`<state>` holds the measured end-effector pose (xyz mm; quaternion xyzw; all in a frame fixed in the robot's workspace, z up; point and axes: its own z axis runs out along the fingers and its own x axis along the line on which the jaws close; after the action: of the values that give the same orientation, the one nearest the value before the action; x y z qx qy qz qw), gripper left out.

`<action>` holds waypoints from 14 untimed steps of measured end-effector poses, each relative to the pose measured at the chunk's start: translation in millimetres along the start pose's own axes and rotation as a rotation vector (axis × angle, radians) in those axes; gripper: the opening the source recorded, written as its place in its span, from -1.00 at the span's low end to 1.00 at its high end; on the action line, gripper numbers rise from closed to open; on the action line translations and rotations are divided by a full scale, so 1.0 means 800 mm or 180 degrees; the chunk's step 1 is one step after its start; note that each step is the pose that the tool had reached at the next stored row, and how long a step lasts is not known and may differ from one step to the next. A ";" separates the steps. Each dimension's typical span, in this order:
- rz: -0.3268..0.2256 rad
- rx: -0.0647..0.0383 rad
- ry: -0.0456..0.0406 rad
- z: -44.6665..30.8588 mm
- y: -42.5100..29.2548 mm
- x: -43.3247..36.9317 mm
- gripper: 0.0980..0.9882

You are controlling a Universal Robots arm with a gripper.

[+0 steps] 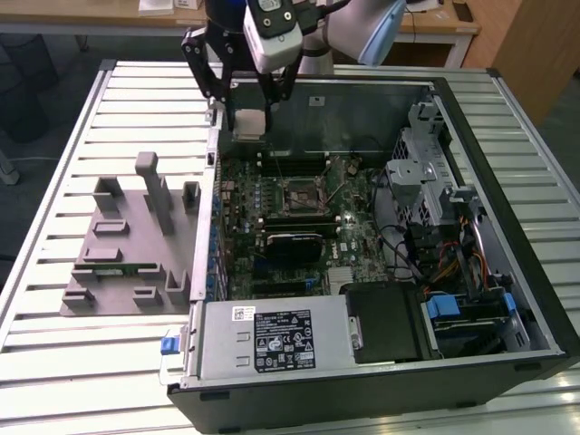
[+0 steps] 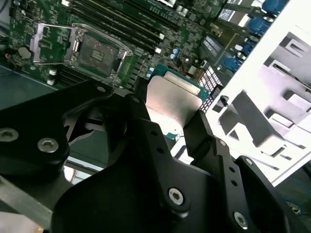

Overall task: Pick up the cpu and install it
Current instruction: 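Pick up the cpu and move it towards the insertion slot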

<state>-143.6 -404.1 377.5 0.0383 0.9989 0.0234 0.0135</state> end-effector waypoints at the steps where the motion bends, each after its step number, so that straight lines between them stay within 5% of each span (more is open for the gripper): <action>1: 0.0000 0.0000 0.0001 0.0001 0.0002 -0.003 0.00; 14: 0.0000 0.0001 0.0008 0.0013 0.0033 -0.043 0.00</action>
<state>-108.7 -404.1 377.5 0.0383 0.9989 0.0233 0.0123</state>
